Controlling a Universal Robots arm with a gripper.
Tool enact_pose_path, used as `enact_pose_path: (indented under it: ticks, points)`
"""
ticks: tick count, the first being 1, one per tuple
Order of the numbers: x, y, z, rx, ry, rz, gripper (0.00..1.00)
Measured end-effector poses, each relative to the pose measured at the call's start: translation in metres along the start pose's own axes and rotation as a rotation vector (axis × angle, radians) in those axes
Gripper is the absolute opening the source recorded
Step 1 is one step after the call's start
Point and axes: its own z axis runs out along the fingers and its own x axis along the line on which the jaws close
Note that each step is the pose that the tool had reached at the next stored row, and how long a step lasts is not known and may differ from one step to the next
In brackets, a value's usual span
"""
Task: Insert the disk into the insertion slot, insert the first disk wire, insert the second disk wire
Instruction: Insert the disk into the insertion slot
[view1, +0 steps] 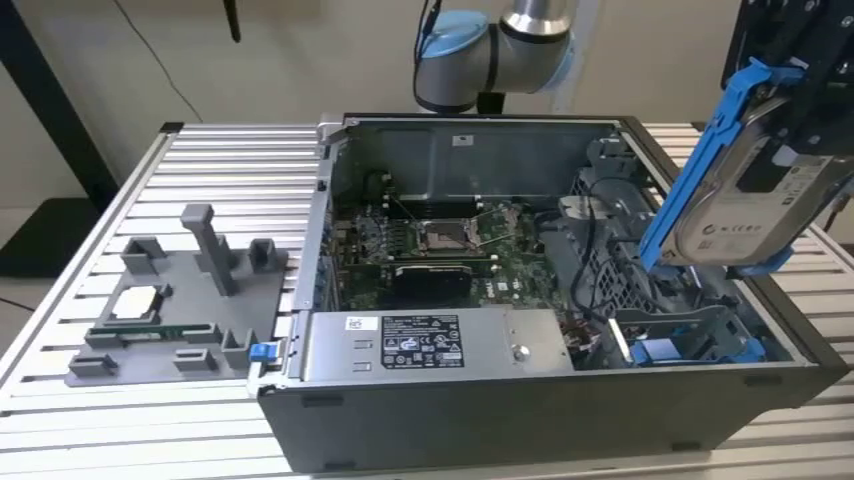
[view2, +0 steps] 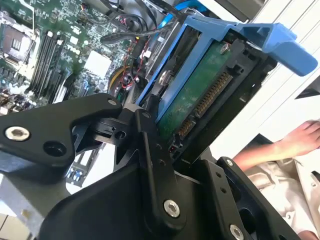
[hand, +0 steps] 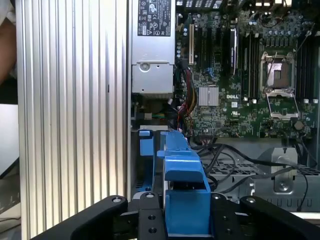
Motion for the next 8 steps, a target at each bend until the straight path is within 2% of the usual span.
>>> enact_pose_path:
  ticks: [8]
  points:
    - [0.0000,-0.0001,0.0025,0.0000,0.0000,0.000,0.00]
